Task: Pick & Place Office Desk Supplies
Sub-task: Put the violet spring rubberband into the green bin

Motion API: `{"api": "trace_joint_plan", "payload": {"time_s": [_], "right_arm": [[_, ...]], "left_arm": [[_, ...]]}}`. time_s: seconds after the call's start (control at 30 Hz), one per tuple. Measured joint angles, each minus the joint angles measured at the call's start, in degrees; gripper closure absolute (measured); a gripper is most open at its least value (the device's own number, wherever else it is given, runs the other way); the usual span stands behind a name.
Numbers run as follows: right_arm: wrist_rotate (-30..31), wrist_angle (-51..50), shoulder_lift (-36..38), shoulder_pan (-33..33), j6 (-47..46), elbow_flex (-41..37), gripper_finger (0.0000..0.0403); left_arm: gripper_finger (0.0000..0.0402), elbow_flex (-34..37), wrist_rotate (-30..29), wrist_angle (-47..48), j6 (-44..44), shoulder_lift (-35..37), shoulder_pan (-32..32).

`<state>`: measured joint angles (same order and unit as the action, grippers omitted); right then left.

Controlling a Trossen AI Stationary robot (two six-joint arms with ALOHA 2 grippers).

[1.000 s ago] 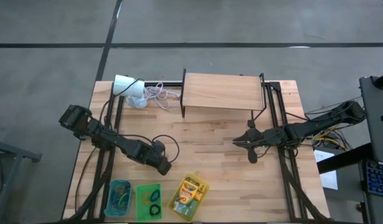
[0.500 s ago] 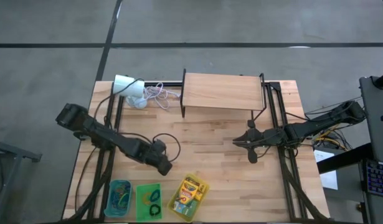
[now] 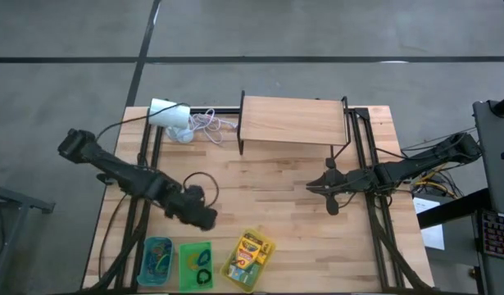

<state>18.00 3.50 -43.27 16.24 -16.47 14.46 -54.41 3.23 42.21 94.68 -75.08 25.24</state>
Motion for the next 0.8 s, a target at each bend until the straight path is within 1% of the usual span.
{"api": "trace_joint_plan", "payload": {"time_s": [0.17,0.33,0.57,0.73,0.8], "right_arm": [[0.00,0.01,0.00,0.00,0.01,0.00,0.0351],[0.00,0.01,0.00,0.01,0.00,0.00,0.0351],[0.00,0.01,0.00,0.01,0.00,0.00,0.0351],[0.00,0.01,0.00,-0.01,0.00,0.00,0.0351],[0.00,0.01,0.00,0.00,0.01,0.00,0.0351]], "left_arm": [[0.0343,0.00,0.07,-0.92,15.24,0.74,6.01],[0.0343,0.00,-0.23,-2.77,29.17,-0.68,12.08],[0.0343,0.04,-0.61,-6.65,40.10,-5.58,17.49],[0.0343,0.07,-0.60,-10.83,43.90,-10.07,19.19],[0.0343,0.07,0.24,-12.61,44.81,-11.56,19.45]]}}
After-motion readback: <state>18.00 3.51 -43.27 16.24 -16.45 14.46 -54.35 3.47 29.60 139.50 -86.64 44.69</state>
